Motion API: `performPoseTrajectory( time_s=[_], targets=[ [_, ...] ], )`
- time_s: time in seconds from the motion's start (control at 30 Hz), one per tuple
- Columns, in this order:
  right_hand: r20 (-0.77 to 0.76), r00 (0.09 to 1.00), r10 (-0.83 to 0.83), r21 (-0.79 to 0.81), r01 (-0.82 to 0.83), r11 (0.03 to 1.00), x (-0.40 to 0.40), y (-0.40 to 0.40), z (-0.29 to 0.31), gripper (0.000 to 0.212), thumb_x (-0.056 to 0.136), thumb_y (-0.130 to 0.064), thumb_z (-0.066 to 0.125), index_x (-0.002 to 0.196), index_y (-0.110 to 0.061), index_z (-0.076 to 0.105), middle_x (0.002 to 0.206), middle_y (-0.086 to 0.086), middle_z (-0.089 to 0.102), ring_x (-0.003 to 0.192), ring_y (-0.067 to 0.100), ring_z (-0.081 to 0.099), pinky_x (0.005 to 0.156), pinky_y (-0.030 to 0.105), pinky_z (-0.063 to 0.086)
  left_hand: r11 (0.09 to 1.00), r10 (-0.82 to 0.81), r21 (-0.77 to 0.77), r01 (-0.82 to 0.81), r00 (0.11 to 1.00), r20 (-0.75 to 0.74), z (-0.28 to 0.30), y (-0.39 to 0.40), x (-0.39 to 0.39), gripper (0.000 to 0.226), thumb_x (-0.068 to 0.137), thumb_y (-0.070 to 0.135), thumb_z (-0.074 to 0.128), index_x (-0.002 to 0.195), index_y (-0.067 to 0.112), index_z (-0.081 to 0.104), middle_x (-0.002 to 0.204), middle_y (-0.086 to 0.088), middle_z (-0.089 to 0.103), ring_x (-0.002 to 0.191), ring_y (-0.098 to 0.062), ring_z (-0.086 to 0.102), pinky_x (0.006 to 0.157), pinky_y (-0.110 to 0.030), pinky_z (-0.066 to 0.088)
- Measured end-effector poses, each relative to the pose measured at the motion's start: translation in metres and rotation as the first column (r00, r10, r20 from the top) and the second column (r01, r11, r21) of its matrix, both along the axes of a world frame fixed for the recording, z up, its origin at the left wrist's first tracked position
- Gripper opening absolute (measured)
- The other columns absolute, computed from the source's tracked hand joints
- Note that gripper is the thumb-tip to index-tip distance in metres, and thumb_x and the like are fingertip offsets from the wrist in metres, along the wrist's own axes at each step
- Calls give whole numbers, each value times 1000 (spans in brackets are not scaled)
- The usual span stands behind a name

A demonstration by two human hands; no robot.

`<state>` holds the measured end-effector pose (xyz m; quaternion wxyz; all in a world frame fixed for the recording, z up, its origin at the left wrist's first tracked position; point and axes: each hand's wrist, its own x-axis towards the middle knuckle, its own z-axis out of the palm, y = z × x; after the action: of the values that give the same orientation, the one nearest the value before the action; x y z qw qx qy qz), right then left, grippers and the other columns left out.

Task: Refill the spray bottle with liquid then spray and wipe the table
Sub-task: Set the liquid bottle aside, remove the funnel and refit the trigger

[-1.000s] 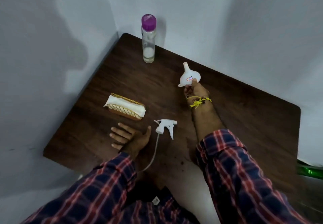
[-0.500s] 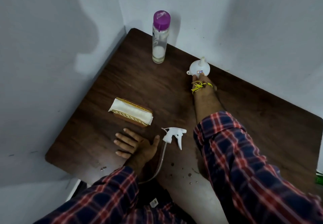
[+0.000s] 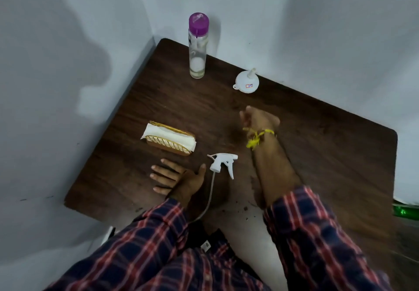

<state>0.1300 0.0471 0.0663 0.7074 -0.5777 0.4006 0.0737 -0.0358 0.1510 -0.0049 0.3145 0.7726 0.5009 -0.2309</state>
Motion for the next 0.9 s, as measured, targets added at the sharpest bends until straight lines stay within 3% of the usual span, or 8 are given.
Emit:
performPoseTrajectory(
  time_s=[0.07, 0.2, 0.3, 0.37, 0.5, 0.6, 0.77, 0.9],
  targets=[
    [-78, 965, 251, -221, -263, 939, -35, -5, 7, 11, 81, -2, 76, 72, -2, 70, 66, 14, 68, 42, 13, 62, 49, 24, 51, 999, -4, 34, 5, 1000, -30, 6, -2, -1, 131, 73, 79, 54, 151, 1, -16, 157, -30, -18, 146, -48, -16, 113, -66, -4],
    [-254, 762, 596, -464, -637, 616, -101, -9, 6, 12, 84, -18, 77, 82, -7, 77, 78, 13, 76, 58, 13, 70, 55, 21, 55, 985, -60, -161, 54, 998, -34, 9, 26, 0, 122, 77, 68, 61, 153, 1, -7, 157, -28, -21, 145, -48, -18, 116, -65, -5],
    [-360, 632, 686, -639, -703, 313, -128, 1, 3, 18, 84, -28, 76, 91, -12, 80, 98, 12, 77, 97, 28, 71, 76, 27, 50, 981, -127, -156, 115, 989, -70, 17, 25, -6, 121, 81, 62, 63, 152, 5, -17, 156, -27, -26, 145, -46, -21, 118, -62, -2],
    [-401, 575, 713, -657, -723, 213, -141, 10, -3, 26, 89, -30, 71, 110, -14, 75, 116, 11, 71, 112, 30, 64, 86, 30, 48, 975, -161, -172, 142, 982, -98, 24, 27, -12, 113, 87, 57, 59, 151, 9, -22, 155, -25, -31, 145, -44, -23, 118, -58, -1],
    [-491, 536, 687, -684, -725, 77, -148, 28, -30, 57, 91, -41, 65, 136, -9, 49, 134, 13, 57, 120, 31, 58, 97, 37, 47, 951, -221, -214, 222, 975, 30, 21, 51, -26, 87, 97, 43, 53, 156, 10, -1, 163, -16, -13, 150, -36, -10, 122, -50, 6],
    [-480, 575, 663, -685, -718, 127, -145, 40, -37, 59, 89, -34, 69, 130, -4, 41, 134, 19, 56, 121, 37, 59, 97, 41, 49, 943, -202, -238, 232, 969, 142, 21, 48, -41, 78, 98, 35, 54, 156, 7, 10, 164, -15, -1, 151, -33, -4, 122, -45, 10],
    [-476, 588, 654, -739, -670, 65, -137, 41, -42, 44, 92, -18, 59, 127, 0, 40, 122, 18, 63, 113, 35, 63, 89, 37, 50, 927, -190, -289, 238, 964, 186, 24, 41, -55, 72, 99, 33, 52, 156, 7, 15, 163, -16, 8, 151, -33, 3, 121, -41, 13],
    [-369, 676, 638, -761, -614, 210, -139, 36, -17, 41, 89, -15, 63, 123, -5, 42, 119, 20, 65, 111, 40, 63, 88, 39, 50, 934, -85, -307, 181, 950, 299, 36, 50, -61, 57, 99, 29, 53, 150, 12, 33, 156, -12, 34, 143, -29, 31, 118, -43, 29]
  ],
)
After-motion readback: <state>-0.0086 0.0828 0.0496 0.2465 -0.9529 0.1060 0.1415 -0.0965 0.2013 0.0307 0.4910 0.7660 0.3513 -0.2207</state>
